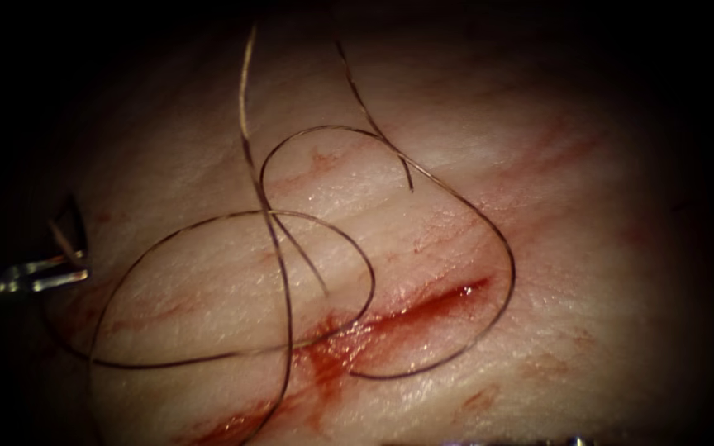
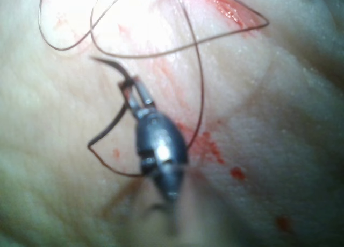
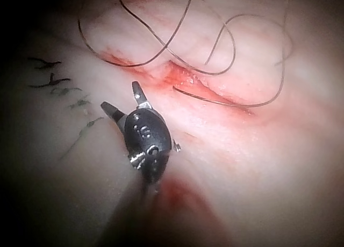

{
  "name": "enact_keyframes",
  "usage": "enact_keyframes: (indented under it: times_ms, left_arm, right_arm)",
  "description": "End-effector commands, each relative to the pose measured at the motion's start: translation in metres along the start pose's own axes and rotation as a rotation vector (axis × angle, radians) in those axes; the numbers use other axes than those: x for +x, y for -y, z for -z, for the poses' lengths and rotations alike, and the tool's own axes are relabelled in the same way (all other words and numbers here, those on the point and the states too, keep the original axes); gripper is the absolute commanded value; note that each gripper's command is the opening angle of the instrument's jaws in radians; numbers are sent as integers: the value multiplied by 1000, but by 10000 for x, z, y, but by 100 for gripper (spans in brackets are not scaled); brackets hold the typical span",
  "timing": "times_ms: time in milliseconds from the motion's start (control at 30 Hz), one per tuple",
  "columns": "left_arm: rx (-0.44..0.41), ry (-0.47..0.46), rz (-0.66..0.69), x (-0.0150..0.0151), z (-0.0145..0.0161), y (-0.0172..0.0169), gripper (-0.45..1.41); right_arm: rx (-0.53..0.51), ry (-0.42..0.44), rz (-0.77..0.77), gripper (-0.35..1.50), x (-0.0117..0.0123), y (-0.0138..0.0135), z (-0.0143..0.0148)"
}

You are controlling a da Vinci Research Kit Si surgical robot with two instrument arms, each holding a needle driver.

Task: Wound Closure

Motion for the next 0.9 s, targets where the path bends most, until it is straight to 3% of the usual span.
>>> enact_keyframes:
  times_ms: [33,200,400,600,900]
  left_arm:
    - [7,-9,3,-4,-2,-1,-45]
    - [46,-12,2,1,16,6,-45]
    - [48,-13,4,3,10,2,-45]
    - [44,-16,5,6,4,0,-45]
    - [39,-20,5,7,0,-1,-45]
  right_arm:
    - [6,-7,1,116,-5,-6,-28]
    - [-40,29,5,116,-24,-33,-57]
    - [-58,51,0,116,-48,-53,-64]
    - [-38,77,4,116,-56,-48,-52]
    - [-28,151,-17,116,-98,-51,2]
